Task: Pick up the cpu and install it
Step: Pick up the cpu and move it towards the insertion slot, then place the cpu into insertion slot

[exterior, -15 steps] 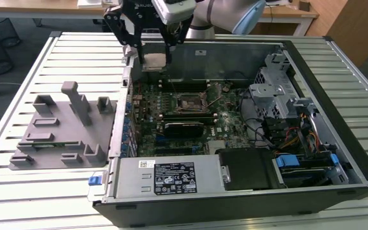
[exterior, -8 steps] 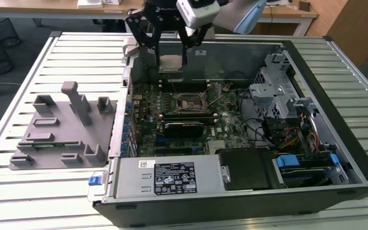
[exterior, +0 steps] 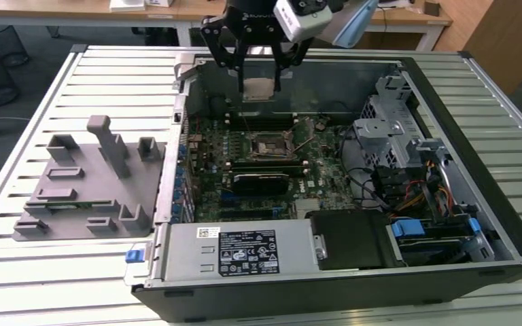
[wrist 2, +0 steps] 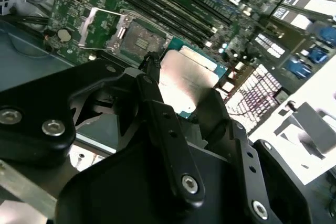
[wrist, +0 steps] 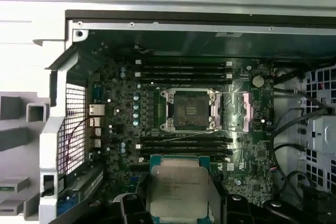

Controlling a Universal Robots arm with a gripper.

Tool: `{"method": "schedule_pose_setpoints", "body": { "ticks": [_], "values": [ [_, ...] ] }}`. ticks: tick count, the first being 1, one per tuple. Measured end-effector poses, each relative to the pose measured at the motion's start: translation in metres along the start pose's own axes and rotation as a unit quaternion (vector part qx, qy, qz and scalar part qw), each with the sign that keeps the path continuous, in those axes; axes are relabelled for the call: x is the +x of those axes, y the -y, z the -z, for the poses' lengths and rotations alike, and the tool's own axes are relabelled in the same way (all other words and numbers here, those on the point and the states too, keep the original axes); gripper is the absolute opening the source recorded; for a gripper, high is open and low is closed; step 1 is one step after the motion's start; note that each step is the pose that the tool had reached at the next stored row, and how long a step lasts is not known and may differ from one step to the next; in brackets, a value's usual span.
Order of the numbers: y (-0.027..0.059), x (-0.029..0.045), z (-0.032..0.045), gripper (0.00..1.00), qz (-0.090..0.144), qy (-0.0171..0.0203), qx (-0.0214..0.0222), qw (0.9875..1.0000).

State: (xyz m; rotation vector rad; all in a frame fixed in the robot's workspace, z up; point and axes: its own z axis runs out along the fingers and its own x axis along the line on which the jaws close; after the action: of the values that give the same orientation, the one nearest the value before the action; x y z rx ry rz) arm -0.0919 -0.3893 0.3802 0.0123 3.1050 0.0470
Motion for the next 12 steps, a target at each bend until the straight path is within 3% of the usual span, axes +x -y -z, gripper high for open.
{"method": "schedule_pose_setpoints", "body": {
  "ticks": [4, 12],
  "values": [
    [-0.0036, -0.0104, -0.0034, 0.53, 0.000, 0.0000, 0.0000, 1.0000],
    [-0.0036, -0.0170, -0.0043, 0.53, -0.010, 0.0003, 0.0013, 1.0000]
  ]
}}
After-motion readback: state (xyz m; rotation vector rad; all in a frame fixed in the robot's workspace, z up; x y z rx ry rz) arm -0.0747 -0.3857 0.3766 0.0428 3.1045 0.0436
